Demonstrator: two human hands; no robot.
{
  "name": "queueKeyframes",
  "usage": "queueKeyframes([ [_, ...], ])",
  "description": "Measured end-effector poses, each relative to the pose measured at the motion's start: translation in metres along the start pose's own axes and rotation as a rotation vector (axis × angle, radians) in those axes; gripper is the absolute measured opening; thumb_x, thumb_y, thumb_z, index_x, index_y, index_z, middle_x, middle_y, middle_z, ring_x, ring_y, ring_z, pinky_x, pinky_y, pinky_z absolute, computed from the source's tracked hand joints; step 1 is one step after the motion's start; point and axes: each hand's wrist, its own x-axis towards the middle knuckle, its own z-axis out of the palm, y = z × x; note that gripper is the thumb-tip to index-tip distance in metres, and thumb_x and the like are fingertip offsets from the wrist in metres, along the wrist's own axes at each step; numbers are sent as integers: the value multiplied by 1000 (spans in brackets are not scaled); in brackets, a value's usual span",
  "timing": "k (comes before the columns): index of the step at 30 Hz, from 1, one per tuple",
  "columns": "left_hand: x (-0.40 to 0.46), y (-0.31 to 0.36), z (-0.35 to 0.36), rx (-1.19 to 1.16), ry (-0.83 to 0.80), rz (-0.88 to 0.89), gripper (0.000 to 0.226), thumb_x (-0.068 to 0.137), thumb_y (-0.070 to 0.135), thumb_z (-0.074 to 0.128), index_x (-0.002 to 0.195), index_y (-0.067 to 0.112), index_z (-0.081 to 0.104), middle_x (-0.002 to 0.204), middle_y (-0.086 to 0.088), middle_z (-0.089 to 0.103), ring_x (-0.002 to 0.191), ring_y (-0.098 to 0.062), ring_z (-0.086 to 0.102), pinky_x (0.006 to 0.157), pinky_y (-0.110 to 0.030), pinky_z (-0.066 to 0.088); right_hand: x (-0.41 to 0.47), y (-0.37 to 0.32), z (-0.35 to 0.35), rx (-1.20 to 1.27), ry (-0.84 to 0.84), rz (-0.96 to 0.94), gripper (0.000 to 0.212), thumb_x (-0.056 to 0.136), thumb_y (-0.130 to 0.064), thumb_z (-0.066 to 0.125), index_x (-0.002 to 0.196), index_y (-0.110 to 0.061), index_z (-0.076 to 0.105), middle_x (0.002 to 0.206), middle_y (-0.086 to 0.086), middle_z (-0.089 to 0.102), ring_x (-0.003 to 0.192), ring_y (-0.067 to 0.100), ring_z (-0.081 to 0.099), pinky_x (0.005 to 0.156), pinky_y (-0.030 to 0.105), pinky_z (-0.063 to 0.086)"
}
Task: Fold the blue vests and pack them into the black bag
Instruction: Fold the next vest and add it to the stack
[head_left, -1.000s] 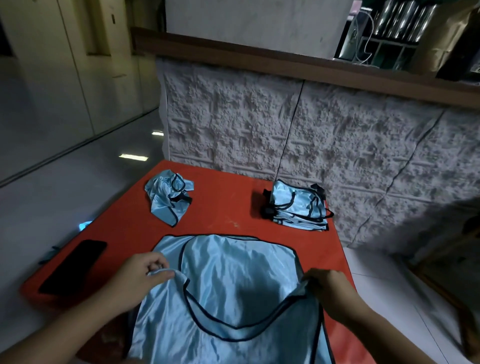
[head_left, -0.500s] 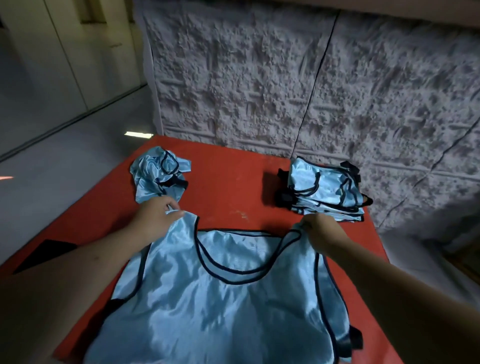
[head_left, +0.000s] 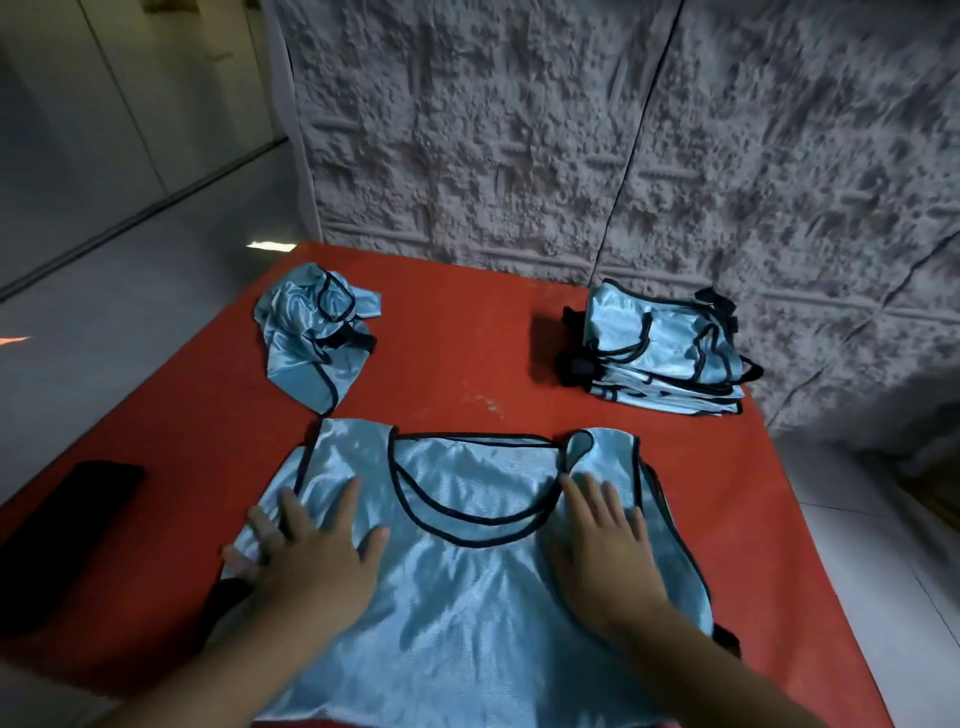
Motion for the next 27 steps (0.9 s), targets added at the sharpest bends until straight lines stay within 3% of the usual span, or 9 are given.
queueKeyframes([
  [2,-4,-4,8,31,-2,39,71,93,76,7,155,48,-14,167,-17,-13,150,-49,-14,117,-69,-1,-14,13,11,-87,-62,34,80,92,-70,-1,161,-31,-9,169,-3,-13,154,21,-20,125,48,-8],
  [5,-1,0,10,97,62,133,75,93,73,1,158,40,-16,168,-15,-13,152,-45,-15,122,-60,-5,-15,28,13,-95,-28,73,81,90,-75,-6,160,-34,-12,169,-5,-15,153,16,-24,124,47,-12],
  [15,15,84,15,109,115,376,76,96,70,5,161,33,-8,170,-8,-7,154,-38,-11,123,-57,-5,-33,94,0,-42,-2,281,75,95,-74,5,159,-39,-12,169,-7,-14,152,11,-23,125,47,-11],
  [19,12,80,18,90,157,369,78,97,68,8,162,26,0,170,-9,1,155,-35,-3,124,-54,0,-30,95,-6,29,-16,276,71,100,-67,13,161,-36,-5,169,-5,-11,153,13,-20,124,49,-11],
  [23,11,68,15,82,136,317,81,97,69,6,162,22,-2,170,-9,-4,156,-32,-6,125,-52,0,-21,95,-17,145,106,307,70,102,-60,29,162,-27,10,170,-1,1,156,15,-8,125,47,-6],
  [27,8,70,9,42,118,293,81,95,72,5,162,27,-5,170,-12,-4,155,-34,-7,124,-55,-4,-21,102,-14,108,80,363,70,102,-59,26,161,-24,11,170,4,3,157,21,-7,126,51,0],
])
